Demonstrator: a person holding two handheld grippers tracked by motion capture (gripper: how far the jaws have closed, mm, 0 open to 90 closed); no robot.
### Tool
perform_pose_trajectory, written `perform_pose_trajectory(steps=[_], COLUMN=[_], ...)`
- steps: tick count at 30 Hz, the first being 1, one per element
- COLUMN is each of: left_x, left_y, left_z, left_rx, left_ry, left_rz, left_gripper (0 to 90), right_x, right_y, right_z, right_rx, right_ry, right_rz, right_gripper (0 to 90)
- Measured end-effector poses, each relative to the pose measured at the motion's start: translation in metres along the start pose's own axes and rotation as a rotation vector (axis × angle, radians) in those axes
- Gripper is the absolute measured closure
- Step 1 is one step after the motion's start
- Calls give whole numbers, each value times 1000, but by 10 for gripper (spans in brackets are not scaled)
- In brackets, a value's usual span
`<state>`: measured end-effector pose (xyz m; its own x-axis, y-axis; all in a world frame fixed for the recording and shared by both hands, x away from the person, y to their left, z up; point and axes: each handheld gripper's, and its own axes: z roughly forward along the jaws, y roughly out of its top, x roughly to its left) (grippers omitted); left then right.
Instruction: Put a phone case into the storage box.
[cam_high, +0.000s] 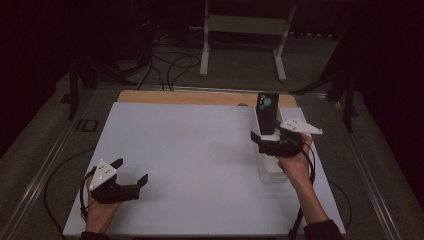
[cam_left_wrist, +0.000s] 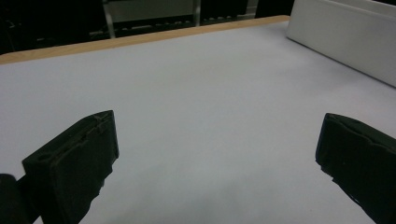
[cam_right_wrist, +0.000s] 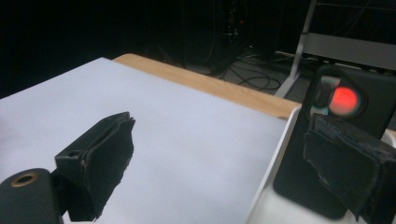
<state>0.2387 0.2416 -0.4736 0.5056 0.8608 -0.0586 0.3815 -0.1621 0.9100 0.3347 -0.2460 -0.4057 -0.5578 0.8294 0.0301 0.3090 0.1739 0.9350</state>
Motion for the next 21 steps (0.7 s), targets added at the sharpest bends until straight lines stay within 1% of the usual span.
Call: perform_pose_trajectory(steps=[2, 5, 7, 11, 14, 16, 21], left_x=[0, 0, -1, 0, 1, 1, 0], left_y=[0, 1, 2, 2, 2, 1, 1], left_z=[-1, -3, -4, -7, -8, -9, -11], left_rx=[-2, -11, -19, -32, -38, -46, -52], left_ry=[-4, -12, -13, -19, -23, -27, -30], left_rz=[1, 11, 12, 15, 11, 12, 25], left_gripper=[0, 0, 0, 0, 0, 0, 0], right_x=[3, 7, 10, 14, 17, 18, 20], right_y=[-8, -19, -26, -41, -52, -59, -73], right_z=[-7, -16, -21, -29, -34, -36, -43], right_rx=[-7, -37, -37, -47, -70, -70, -88], right_ry=[-1, 7, 19, 29, 39, 39, 52], right_rz=[1, 12, 15, 10, 16, 17, 25], right_gripper=[80, 80, 80, 80, 92, 91, 91])
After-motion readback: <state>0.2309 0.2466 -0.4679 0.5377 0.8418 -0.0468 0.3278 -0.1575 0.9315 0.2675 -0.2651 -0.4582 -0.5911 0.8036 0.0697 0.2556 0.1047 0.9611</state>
